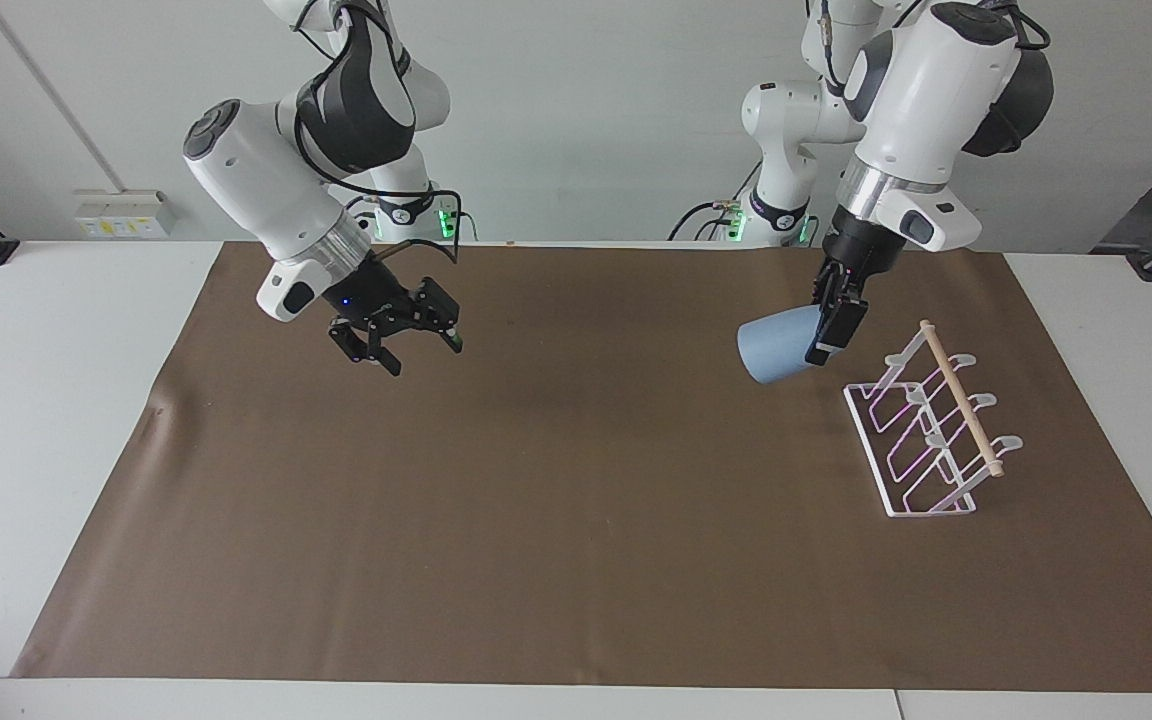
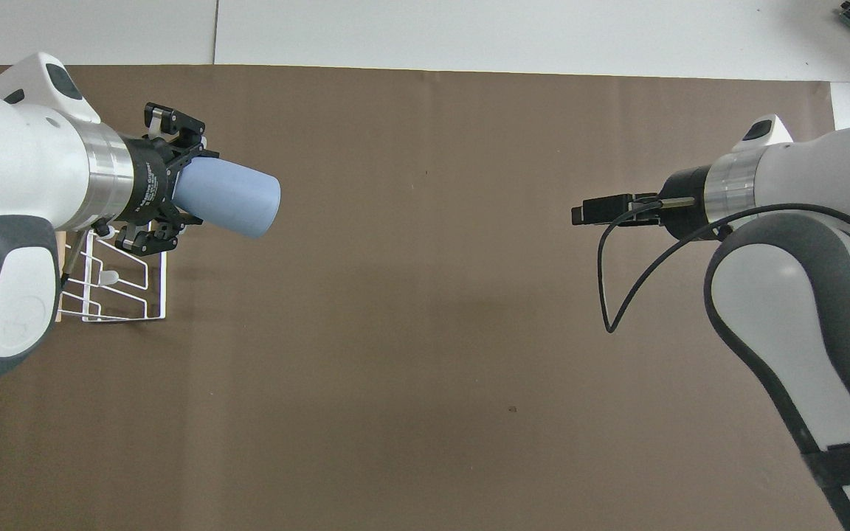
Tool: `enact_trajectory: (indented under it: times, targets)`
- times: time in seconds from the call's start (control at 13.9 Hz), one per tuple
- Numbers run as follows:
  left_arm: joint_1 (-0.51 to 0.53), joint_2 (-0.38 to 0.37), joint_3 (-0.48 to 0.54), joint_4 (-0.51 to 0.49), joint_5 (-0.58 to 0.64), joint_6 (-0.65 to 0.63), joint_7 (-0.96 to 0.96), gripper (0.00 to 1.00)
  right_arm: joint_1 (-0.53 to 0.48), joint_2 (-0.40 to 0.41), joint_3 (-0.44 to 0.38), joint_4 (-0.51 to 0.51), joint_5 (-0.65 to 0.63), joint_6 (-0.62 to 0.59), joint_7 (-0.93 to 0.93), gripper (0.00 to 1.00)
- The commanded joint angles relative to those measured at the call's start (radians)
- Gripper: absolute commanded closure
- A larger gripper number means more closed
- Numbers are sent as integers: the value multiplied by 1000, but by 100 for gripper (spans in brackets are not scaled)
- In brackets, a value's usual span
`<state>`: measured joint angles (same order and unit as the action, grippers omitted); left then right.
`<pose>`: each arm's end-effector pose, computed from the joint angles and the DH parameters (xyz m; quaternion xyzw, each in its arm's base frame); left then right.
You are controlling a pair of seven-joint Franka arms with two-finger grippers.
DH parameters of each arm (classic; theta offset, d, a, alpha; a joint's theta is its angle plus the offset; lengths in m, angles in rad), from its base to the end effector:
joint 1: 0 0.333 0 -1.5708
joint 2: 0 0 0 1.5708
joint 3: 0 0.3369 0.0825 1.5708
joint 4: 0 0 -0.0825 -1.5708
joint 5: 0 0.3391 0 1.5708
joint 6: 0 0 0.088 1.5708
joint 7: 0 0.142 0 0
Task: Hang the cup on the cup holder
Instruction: 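Open the right gripper and withdraw it while the left gripper pulls back, then carry the cup with the left gripper over the wire rack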
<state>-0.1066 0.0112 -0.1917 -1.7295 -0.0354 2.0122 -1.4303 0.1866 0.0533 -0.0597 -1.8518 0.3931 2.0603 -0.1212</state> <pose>0.5319 -0.1663 0.5799 0.8332 0.5358 0.0743 0.1146 0.5501 0.1032 0.5110 -0.9802 -0.0436 -0.0757 0.1776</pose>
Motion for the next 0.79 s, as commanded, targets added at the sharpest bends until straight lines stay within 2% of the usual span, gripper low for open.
enact_trajectory:
  times: [0.0,0.07,0.29,0.43,0.57,0.72]
  targets:
    - [40,-22,-5,-51,122,28,117,100,-12,-15,0,3,-155,-23,22,0]
    - [68,-16,-6,-44,159,31,199,100,-16,-15,-5,13,-192,-64,32,0]
    - [122,-11,-6,-53,163,114,471,100,-55,-15,-5,91,-220,-215,176,0]
    - [143,-2,-5,-58,195,154,501,100,-99,-20,-6,91,-238,-259,190,0]
    - [143,38,-5,-58,331,181,510,100,-151,-27,-5,91,-269,-281,189,0]
    - [147,71,-5,-59,412,235,536,100,-183,-39,-5,91,-310,-302,184,0]
